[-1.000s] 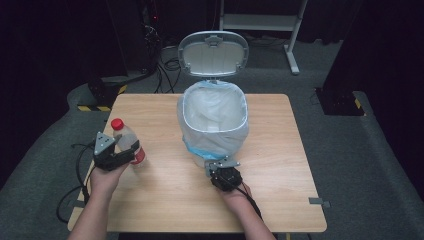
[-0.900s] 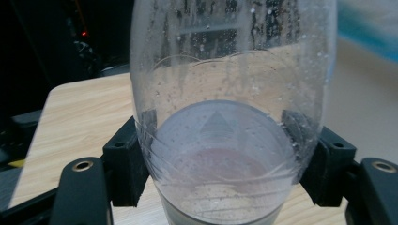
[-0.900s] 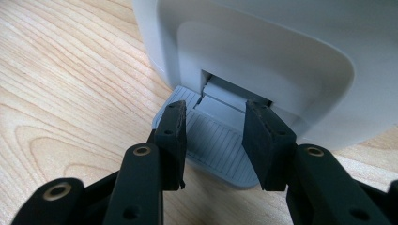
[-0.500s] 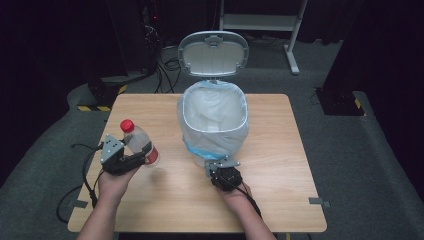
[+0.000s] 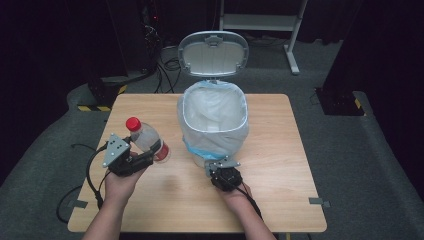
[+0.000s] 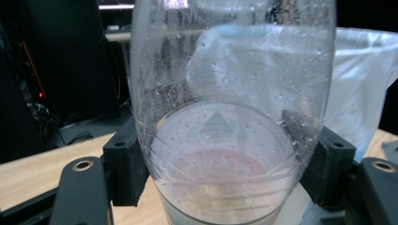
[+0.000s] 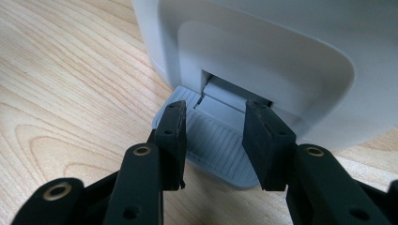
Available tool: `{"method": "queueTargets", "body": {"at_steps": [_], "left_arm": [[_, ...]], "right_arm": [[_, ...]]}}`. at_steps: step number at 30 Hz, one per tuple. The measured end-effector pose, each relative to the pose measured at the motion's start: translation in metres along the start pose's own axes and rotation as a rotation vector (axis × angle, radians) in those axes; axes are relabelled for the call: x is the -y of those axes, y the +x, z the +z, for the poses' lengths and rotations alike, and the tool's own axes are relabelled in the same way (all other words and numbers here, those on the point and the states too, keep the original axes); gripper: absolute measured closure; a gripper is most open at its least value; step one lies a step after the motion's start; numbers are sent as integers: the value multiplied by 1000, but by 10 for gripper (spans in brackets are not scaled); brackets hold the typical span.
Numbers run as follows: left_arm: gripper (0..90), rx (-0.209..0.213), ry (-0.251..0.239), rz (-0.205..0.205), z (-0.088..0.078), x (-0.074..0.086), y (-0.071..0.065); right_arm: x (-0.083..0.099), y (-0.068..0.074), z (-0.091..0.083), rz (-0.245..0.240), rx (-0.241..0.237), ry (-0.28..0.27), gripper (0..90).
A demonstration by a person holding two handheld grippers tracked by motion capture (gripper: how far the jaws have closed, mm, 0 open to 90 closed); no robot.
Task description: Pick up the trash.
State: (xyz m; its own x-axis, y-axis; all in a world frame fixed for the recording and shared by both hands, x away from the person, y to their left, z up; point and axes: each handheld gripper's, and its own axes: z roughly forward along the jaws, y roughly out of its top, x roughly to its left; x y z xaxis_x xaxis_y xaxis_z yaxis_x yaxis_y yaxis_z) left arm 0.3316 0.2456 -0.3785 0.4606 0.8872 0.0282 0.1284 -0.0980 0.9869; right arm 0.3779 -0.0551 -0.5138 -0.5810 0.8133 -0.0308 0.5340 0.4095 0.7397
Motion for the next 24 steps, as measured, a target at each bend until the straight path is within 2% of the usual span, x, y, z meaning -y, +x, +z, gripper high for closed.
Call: {"method": "queueTargets", "body": {"at_steps": [12, 24], "left_arm": [[293, -18, -111, -1, -6, -27, -4], [294, -22, -192, 17, -8, -57, -8]], "right_arm": [[1, 0, 0, -5, 4, -3, 599], [1, 0, 0, -7, 4, -5, 599]]}}
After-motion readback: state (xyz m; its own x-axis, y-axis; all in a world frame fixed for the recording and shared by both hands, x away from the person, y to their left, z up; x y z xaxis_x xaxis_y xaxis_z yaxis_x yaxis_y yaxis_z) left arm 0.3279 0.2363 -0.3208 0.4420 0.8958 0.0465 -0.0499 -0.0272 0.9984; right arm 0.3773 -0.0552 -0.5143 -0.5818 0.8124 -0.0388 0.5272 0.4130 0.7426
